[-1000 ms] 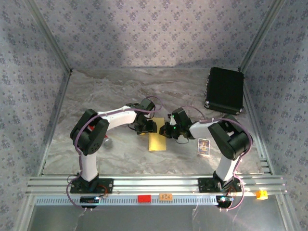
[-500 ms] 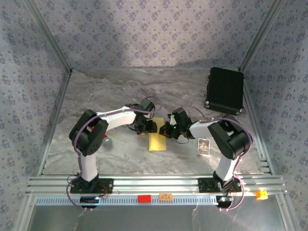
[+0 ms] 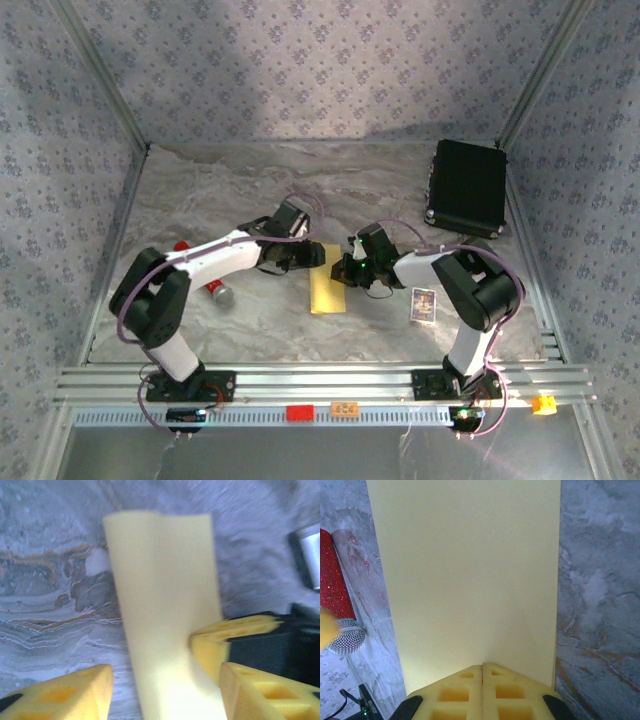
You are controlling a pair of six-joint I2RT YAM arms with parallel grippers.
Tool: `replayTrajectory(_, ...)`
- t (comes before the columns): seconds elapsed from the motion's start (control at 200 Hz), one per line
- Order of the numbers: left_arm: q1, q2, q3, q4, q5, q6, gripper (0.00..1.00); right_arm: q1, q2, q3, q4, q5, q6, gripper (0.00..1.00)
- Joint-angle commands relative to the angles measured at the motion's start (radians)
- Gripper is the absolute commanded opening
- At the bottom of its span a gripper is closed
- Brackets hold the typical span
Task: Fold a paper plane with a square sheet of paper (pick it up from the middle)
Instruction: Hold the square sheet of paper at the center of the table, then first fold the square sheet of paper in half at the center of the table.
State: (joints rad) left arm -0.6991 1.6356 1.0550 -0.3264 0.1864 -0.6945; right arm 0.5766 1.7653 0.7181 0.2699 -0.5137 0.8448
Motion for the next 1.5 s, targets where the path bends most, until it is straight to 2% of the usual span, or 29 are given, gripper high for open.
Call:
replayTrajectory(0.0,0.021,-0.040,-0.045,0.118,0.100,-0.012,0.48,-0.003,0.030,-0.020,-0.104,0.042,-0.027,0.00)
replayTrajectory(0.14,0.037,-0.017,-0.086,0.241,0.251,-0.052,0.30,-0.005,0.029,-0.019,-0.104,0.044,-0.027,0.00)
replayTrajectory(0.25,0.038,0.010,-0.111,0.301,0.298,-0.079,0.16,-0.003,0.026,-0.019,-0.108,0.046,-0.025,0.00)
replayTrajectory(0.405,0.037,0.046,-0.145,0.376,0.345,-0.112,0.05,-0.004,0.010,-0.023,-0.120,0.061,-0.026,0.00)
replayTrajectory(0.785,0.036,0.106,-0.173,0.366,0.360,-0.099,0.02,-0.002,0.007,-0.028,-0.115,0.060,-0.025,0.00)
replayTrajectory(1.279,0.060,0.130,-0.300,0.378,0.273,-0.048,0.02,0.000,0.020,-0.020,-0.116,0.061,-0.024,0.00)
replayTrajectory(1.499,0.060,0.121,-0.304,0.356,0.250,-0.034,0.02,-0.001,0.017,-0.020,-0.119,0.066,-0.023,0.00)
